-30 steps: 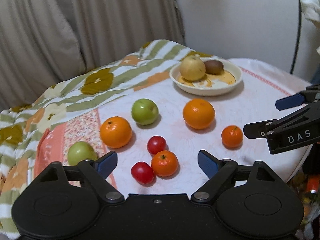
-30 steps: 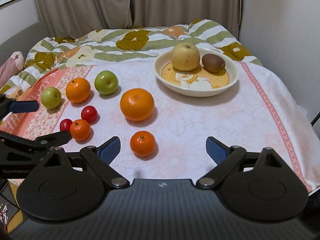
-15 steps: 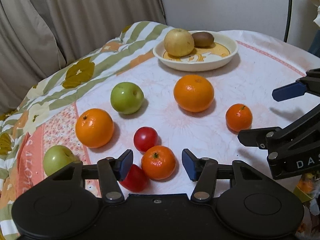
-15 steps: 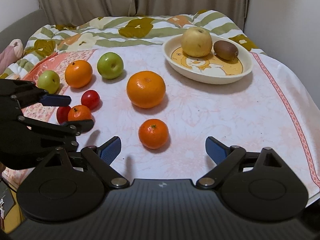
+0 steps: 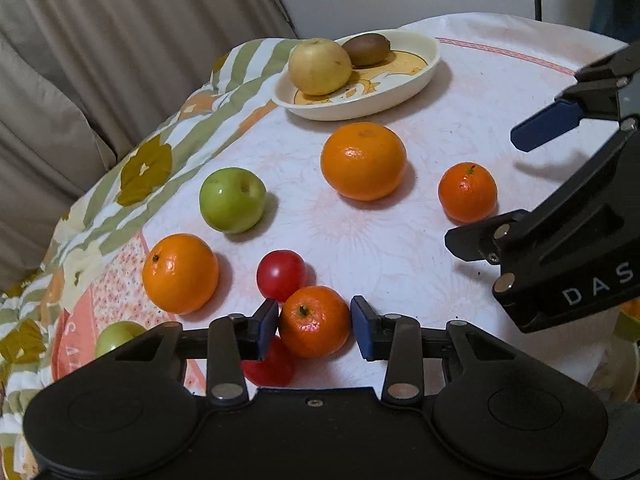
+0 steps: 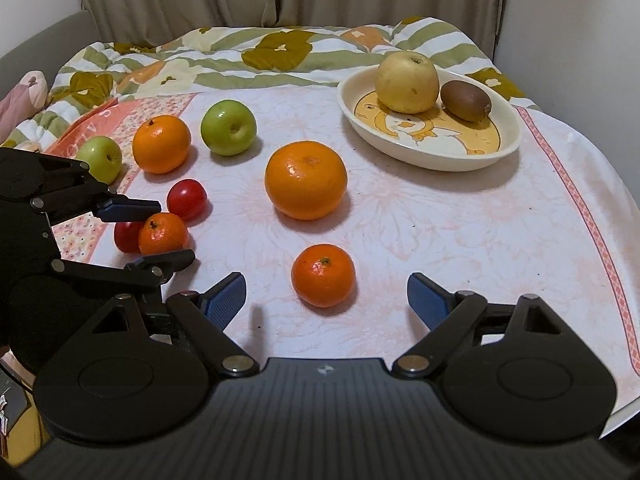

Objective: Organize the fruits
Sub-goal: 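Close the left gripper on a tangerine while the right gripper closes on another tangerine, then carry both tangerines over the white bowl, then lower the tangerines into the bowl and open both grippers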

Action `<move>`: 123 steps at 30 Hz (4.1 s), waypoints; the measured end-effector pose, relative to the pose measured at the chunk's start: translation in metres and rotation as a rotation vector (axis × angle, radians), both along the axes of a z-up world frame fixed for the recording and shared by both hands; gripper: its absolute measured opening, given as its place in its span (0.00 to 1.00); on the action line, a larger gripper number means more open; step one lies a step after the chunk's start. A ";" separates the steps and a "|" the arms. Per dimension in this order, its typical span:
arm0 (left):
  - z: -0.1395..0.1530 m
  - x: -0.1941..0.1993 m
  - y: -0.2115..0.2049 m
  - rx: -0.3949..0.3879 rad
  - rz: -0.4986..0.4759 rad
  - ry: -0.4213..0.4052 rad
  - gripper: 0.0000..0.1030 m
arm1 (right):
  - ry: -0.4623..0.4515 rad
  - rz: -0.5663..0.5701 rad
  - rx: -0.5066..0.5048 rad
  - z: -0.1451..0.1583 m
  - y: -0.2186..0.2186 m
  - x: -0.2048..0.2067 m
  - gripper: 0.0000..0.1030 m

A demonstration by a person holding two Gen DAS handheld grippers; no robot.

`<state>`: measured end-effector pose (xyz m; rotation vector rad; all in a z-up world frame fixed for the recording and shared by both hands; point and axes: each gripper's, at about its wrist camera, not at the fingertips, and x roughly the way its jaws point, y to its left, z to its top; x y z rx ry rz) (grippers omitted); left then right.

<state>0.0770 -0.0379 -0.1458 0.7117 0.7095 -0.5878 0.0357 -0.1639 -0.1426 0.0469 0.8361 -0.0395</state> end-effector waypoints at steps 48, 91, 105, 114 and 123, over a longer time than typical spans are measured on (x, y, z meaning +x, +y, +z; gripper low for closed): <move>0.054 -0.030 -0.001 -0.160 0.217 0.043 0.41 | -0.004 0.133 -0.007 0.027 -0.016 0.005 0.51; 0.052 0.097 -0.189 -0.227 0.219 0.171 0.41 | 0.031 0.133 0.008 0.046 -0.214 0.137 0.51; 0.032 0.109 -0.219 -0.179 0.220 0.203 0.50 | 0.040 0.140 0.023 0.042 -0.228 0.149 0.51; 0.052 0.101 -0.200 -0.223 0.239 0.161 0.93 | 0.033 0.159 0.032 0.044 -0.224 0.150 0.51; 0.058 0.093 -0.171 -0.197 0.327 0.141 0.94 | 0.042 0.192 0.068 0.041 -0.210 0.156 0.51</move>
